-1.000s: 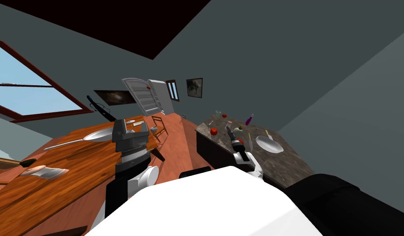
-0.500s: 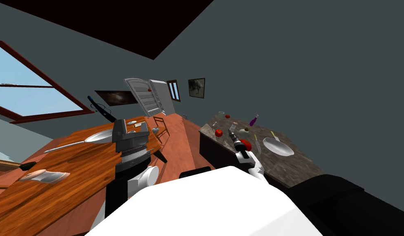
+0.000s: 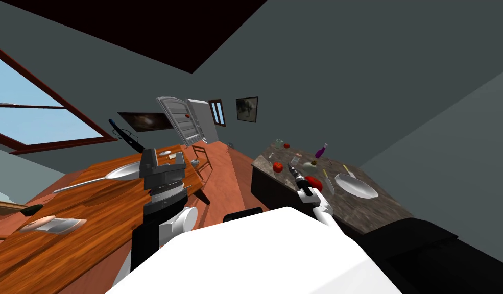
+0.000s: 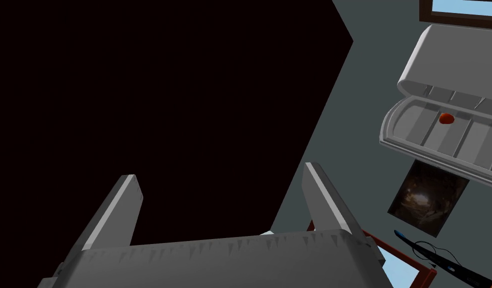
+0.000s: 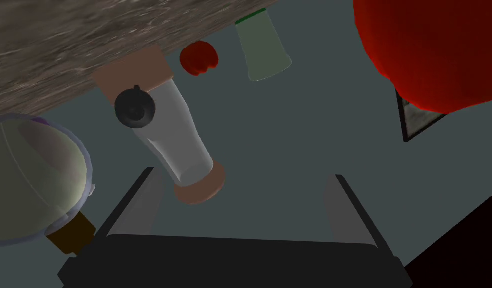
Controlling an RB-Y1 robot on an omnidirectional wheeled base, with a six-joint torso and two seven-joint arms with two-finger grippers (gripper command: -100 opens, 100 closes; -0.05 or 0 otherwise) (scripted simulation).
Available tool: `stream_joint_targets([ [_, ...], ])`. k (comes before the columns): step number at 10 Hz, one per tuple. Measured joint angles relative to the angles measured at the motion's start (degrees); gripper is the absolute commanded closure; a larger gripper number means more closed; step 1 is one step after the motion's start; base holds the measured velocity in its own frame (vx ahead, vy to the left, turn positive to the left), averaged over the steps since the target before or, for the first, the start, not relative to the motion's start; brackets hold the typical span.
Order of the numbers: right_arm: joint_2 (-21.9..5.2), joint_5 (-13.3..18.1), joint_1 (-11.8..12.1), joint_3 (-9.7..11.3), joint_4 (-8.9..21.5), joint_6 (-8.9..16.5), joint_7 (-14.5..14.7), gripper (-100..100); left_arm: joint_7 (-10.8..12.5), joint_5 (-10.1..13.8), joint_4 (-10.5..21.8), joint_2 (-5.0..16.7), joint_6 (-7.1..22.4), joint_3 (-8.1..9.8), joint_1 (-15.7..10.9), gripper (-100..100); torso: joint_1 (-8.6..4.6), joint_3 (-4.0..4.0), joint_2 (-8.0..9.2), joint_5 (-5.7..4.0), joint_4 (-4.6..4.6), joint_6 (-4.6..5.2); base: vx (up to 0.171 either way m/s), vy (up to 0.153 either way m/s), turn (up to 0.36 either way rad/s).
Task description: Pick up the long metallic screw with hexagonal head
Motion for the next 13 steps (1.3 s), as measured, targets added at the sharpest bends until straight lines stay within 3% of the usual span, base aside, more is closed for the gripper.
stream_joint_targets([
  [1, -0.1, 1.2, -1.1, -0.6, 2.1, 1.2, 1.4, -100, 0.0, 0.0, 0.0, 0.0, 0.0, 0.00, 0.0, 0, 0.05, -0.02, -0.05, 0.01, -0.01, 0.00, 0.082, 0.136, 0.007],
  [5, -3.9, 3.0, -1.8, -2.4, 7.3, 4.4, 3.4, -100, 0.0, 0.0, 0.0, 0.0, 0.0, 0.00, 0.0, 0, -0.10, 0.03, 0.05, -0.02, 0.01, 0.01, 0.045, 0.070, -0.001],
  [13, -7.9, 6.1, -4.4, -4.6, 17.0, 8.7, 7.3, -100, 0.0, 0.0, 0.0, 0.0, 0.0, 0.00, 0.0, 0, -0.16, 0.03, 0.06, -0.03, 0.01, 0.02, 0.040, 0.061, 0.001],
])
